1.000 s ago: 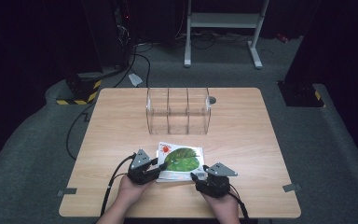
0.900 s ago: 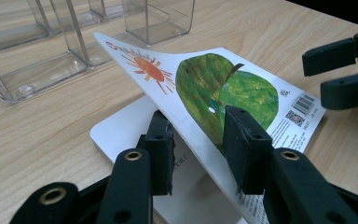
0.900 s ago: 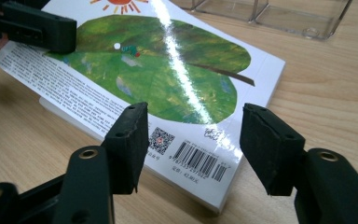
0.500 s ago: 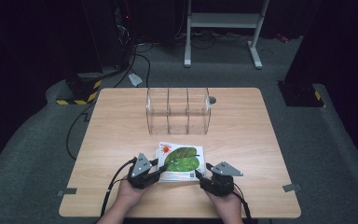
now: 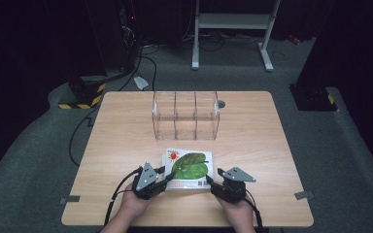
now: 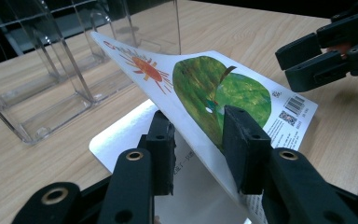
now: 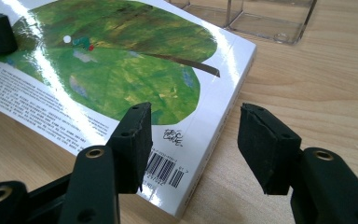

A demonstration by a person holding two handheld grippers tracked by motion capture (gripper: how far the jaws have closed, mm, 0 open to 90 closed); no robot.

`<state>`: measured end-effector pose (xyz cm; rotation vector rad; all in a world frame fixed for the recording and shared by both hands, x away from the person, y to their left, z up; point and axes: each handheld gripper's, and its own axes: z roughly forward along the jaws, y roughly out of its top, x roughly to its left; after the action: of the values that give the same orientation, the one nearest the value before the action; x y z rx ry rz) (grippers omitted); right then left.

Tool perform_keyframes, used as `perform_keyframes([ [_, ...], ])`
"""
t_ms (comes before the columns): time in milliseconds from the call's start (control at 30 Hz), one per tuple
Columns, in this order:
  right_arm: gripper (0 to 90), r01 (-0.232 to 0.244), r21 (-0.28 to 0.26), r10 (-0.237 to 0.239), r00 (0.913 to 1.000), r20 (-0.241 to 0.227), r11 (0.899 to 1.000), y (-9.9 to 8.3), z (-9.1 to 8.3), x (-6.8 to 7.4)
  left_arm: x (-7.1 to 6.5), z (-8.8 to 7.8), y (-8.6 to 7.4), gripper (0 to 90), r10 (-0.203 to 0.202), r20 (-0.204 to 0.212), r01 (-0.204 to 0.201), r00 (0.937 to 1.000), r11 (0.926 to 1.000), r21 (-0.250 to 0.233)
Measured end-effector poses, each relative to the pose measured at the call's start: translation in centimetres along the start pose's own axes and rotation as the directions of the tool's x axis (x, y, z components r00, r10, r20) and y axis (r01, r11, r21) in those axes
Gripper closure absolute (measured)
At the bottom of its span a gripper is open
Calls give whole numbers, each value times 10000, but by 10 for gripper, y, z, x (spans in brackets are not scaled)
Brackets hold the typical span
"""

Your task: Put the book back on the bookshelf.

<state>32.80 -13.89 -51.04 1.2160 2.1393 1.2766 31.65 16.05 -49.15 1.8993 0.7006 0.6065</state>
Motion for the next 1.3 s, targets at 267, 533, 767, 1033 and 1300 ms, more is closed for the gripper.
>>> perform_keyframes([
  [267, 340, -1030, 196, 1041, 9925, -641, 9945, 4, 8, -10, -5, -4, 1, 647, 625, -56, -627, 9980, 9975, -322],
  [533, 286, -1392, 487, 1430, 9859, -873, 9891, 5, 18, -15, -7, -6, 1, 657, 905, -10, -905, 9959, 9945, -520],
  [767, 231, -1847, 652, 1924, 9705, -1453, 9806, 6, 24, -15, -11, -9, 1, 661, 1336, -10, -1333, 9910, 9880, -784],
  [1033, 197, -1933, 991, 2090, 9600, -1862, 9761, 7, 29, -15, -12, -9, -1, 663, 1416, -42, -1415, 9899, 9867, -795],
  [1300, 236, -1701, 920, 1833, 9697, -1615, 9811, 7, 27, -12, -9, -7, -3, 668, 1229, 24, -1225, 9924, 9908, -581],
])
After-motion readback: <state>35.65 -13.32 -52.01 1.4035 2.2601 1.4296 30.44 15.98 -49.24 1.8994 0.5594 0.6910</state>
